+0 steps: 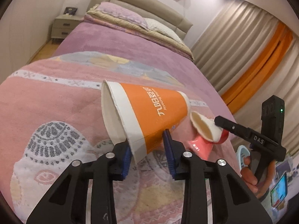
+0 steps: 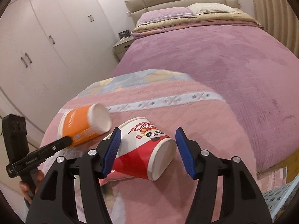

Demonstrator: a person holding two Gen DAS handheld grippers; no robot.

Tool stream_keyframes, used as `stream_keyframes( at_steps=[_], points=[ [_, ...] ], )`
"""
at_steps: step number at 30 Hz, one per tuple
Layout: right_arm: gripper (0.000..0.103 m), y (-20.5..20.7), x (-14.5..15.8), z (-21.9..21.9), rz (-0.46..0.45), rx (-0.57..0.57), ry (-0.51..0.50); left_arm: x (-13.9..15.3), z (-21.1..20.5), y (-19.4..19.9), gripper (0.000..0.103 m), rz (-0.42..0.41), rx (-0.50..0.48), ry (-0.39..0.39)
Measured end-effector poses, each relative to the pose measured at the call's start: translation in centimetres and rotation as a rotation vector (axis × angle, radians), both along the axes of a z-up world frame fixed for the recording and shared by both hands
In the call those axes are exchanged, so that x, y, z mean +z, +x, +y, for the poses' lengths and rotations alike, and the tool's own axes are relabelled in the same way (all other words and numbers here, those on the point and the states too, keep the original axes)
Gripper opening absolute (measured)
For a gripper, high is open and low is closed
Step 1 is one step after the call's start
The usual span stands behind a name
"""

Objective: Collect trash
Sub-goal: 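Grasp the orange paper cup with the left tool while the right tool grasps the red cup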

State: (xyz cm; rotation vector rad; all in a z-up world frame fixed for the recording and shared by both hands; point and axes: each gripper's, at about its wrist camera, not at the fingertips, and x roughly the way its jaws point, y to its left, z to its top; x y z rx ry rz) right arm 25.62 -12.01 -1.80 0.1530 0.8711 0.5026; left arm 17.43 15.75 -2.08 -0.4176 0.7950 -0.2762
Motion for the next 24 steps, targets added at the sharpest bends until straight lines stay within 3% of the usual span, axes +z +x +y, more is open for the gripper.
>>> stream_keyframes(
  at_steps=[6,15,20,24],
  points=[
    [0.057,-4.2,0.0,1.9,-0.023,0.074,-0.02,1.5,-0.6,-3.2,0.013,-0.047,0.006,0.05],
    [0.058,-11.1,0.3,5.3,-0.041,0.208,-0.056,1.5,1.5,-8.7,0.012,-0.031,0.091,0.039],
    [0.069,-12.3,-0.1,6.9,-0.064,0.173,-0.141,0.8,1.6,-9.8,0.012,0.014,0.08,0.034],
    [0.072,-11.5,-0.4,7.5,-0.039,0.127,-0.12,0.5,2.0,-10.8,0.013,0.003,0.058,0.021]
  ],
)
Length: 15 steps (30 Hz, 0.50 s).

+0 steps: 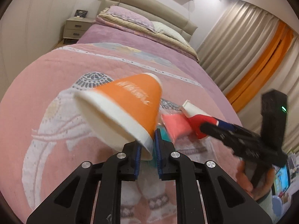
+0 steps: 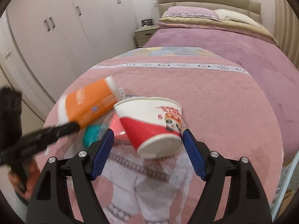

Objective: Collect trash
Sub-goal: 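Grasp the orange paper cup with the left tool while the right tool grasps the red cup, then carry both cups to the basket and open both tools to drop them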

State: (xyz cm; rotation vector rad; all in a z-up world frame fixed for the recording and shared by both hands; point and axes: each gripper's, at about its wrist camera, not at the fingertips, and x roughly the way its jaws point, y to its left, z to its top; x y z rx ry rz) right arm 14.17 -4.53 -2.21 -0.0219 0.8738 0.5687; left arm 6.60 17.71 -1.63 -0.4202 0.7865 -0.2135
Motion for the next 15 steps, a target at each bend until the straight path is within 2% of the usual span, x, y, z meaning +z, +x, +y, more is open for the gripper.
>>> stream_keyframes(
  at_steps=[2,4,6,11,12,13,15],
  points=[
    [0.072,0.7,-0.4,0.3,0.021,-0.021,-0.006,-0.1,0.2,0.0,0.017,0.0,-0.005,-0.013],
    [0.072,0.9,-0.7,0.2,0.043,-0.035,0.024,-0.4,0.3,0.1,0.029,0.004,-0.005,-0.025],
    [0.071,1.0,-0.8,-0.2,0.051,-0.043,0.056,-0.8,0.4,0.3,0.036,0.015,-0.004,-0.033],
    [0.066,0.8,-0.9,-1.4,0.06,-0.061,0.085,-1.3,0.5,1.2,0.036,0.031,0.021,-0.037],
    [0.066,0.7,-0.8,-1.5,0.053,-0.065,0.084,-1.4,0.4,1.2,0.032,0.033,0.027,-0.033],
    [0.066,0.4,-0.7,-1.6,0.04,-0.069,0.084,-1.4,0.4,1.2,0.023,0.031,0.026,-0.034],
    [0.066,0.1,-0.4,-1.8,0.024,-0.072,0.093,-1.1,0.1,1.1,0.02,0.022,0.024,-0.021]
  ],
)
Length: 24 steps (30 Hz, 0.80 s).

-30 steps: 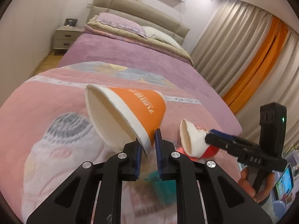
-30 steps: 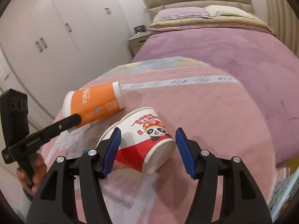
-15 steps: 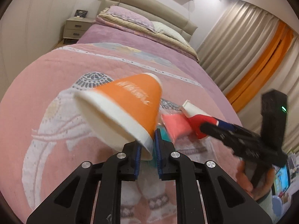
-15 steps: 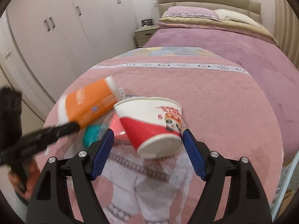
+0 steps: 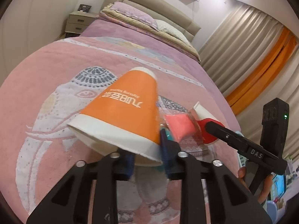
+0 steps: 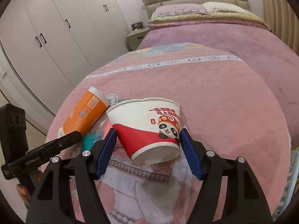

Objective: Collect trash
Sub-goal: 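Carry both cups to the basket and open both tools to drop them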

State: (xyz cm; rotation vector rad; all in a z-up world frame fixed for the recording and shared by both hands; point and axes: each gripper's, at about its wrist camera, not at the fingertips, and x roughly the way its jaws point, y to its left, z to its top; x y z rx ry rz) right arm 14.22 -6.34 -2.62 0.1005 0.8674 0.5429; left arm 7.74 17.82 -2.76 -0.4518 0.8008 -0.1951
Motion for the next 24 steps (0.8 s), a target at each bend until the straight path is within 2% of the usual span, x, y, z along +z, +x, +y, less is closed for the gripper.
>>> stream_keyframes(
  at_steps=[3,6,14,24],
  points=[
    [0.066,-0.7,0.8,-0.7,-0.024,-0.014,0.026,0.9,-0.8,-0.5,0.013,-0.037,0.003,0.039],
    [0.066,-1.7,1.9,-1.8,-0.054,-0.032,0.045,2.2,-1.2,-1.2,0.002,-0.086,-0.011,0.039],
    [0.066,-3.9,4.2,-5.0,-0.111,-0.086,0.088,5.2,-4.2,-2.5,0.001,-0.174,-0.073,0.059],
    [0.066,-6.8,6.5,-11.9,-0.19,-0.22,0.097,8.8,-11.3,-2.7,0.001,-0.27,-0.222,0.066]
  ],
)
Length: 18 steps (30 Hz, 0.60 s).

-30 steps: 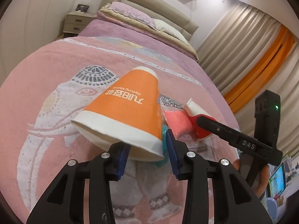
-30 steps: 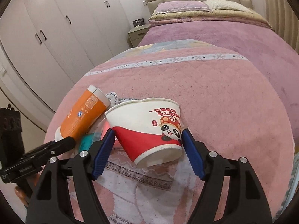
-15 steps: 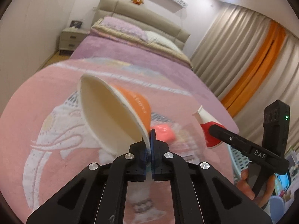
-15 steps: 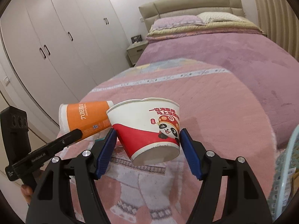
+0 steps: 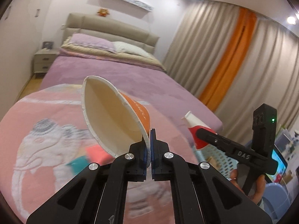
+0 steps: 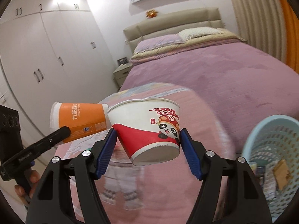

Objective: Collect trash
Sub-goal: 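Carry both cups to the basket and open both tools to drop them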

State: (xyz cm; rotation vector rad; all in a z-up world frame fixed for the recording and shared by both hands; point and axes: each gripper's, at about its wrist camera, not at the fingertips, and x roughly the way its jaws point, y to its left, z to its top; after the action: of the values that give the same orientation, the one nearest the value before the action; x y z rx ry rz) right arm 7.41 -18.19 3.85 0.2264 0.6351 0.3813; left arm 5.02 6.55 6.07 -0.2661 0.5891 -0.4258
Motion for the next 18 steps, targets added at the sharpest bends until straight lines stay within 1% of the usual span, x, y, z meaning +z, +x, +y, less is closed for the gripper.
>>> stream_keyframes(
  at_steps=[6,10,13,14,15,18],
  points=[
    [0.066,-1.7,1.1,-4.6,-0.043,-0.137,-0.039,0.7,-6.6,1.1,0.001,-0.015,-0.116,0.037],
    [0.066,-2.7,1.2,-8.7,-0.043,-0.245,-0.037,0.4,-11.7,2.1,0.001,0.004,-0.211,0.057],
    [0.066,-3.0,0.5,-12.7,0.001,-0.343,-0.029,-0.2,-15.3,2.9,0.001,0.029,-0.279,0.069],
    [0.066,-3.2,0.4,-13.4,0.012,-0.362,-0.026,-0.4,-16.1,3.0,0.001,0.036,-0.296,0.071],
    [0.066,-3.3,-0.2,-15.0,0.042,-0.404,-0.015,-0.8,-17.3,3.2,0.001,0.045,-0.318,0.076],
    [0.066,-3.2,-1.0,-18.0,0.097,-0.472,0.003,-1.6,-20.7,3.9,0.001,0.067,-0.378,0.095]
  ],
)
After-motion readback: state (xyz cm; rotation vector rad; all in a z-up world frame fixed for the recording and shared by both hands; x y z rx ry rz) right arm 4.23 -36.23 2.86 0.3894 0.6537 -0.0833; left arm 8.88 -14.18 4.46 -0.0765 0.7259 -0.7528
